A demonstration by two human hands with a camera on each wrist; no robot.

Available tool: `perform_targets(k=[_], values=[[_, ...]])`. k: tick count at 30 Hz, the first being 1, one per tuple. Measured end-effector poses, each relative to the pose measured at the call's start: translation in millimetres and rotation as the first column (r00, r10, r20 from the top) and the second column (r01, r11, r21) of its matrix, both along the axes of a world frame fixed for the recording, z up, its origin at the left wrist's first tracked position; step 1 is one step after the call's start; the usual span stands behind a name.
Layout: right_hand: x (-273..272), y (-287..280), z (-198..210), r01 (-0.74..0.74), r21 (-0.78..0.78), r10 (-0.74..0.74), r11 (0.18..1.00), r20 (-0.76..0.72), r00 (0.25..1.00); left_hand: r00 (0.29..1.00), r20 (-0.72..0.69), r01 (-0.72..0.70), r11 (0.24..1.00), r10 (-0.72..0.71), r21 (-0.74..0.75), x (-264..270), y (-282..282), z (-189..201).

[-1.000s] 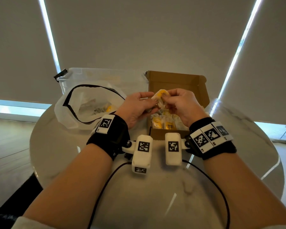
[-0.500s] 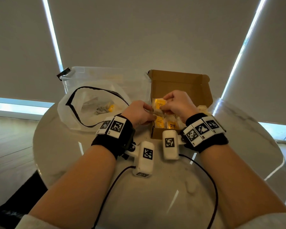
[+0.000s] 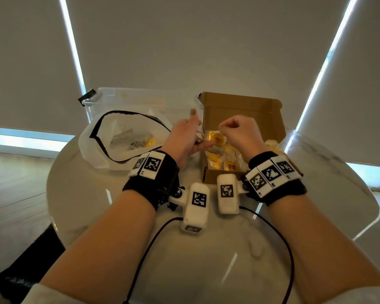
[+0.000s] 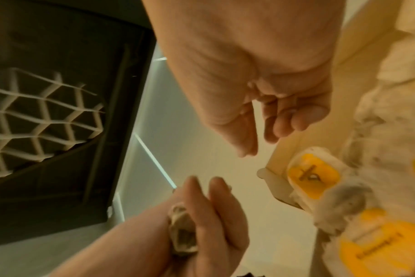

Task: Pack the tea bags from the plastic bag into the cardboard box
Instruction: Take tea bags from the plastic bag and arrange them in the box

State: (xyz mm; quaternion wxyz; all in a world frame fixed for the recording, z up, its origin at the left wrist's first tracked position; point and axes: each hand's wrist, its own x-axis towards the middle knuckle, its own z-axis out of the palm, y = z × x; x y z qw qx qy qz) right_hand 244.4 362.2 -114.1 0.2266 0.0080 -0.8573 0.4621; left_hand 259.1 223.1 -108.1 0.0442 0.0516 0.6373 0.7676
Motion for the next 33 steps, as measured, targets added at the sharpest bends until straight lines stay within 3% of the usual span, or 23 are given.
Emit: perform_targets(k=[5,8,10,13,16,19,22,25,28,33], values=[[34,-10,18,-0.252,-0.109,0.249,0.962,-0.043,0.968,1.0,-0.007,0.026,0.998,-0.026,0.058,3,-2,2],[42,-11,22,-0.406,-0.013,0.406,0.914,-0.014,0.914,0.999,0.005,0.043,0.988,-0.044,0.145,3,-2,1],[43,-14,22,-0.445,0.077,0.447,0.892,0.001,0.895,0.997,-0.004,0.075,0.98,-0.076,0.186,2,-3,1],[44,-19,21,-0.398,0.104,0.404,0.912,-0.048,0.914,0.996,-0.032,0.089,0.989,-0.086,0.114,0,-1,-1],[35,-10,16,-0.223,-0.068,0.217,0.972,-0.083,0.973,0.992,0.004,0.12,0.976,-0.123,0.184,-3,1,-1],[29,-2,14,-0.152,-0.387,0.172,0.91,0.018,0.985,0.993,0.029,0.104,0.972,-0.113,0.212,-6,-1,-3],[29,0,15,-0.127,-0.57,0.218,0.812,0.095,0.971,0.997,-0.001,0.081,0.994,-0.082,0.076,-3,0,-4],[31,0,17,-0.12,-0.69,0.293,0.713,0.139,0.946,0.989,-0.119,0.085,0.994,-0.094,-0.076,-2,1,-5],[33,1,17,-0.152,-0.786,0.462,0.6,0.185,0.867,0.957,-0.23,0.144,0.977,-0.178,-0.16,4,1,-5],[32,5,16,-0.196,-0.82,0.606,0.537,0.213,0.767,0.928,-0.214,0.261,0.941,-0.306,-0.215,7,2,-6]])
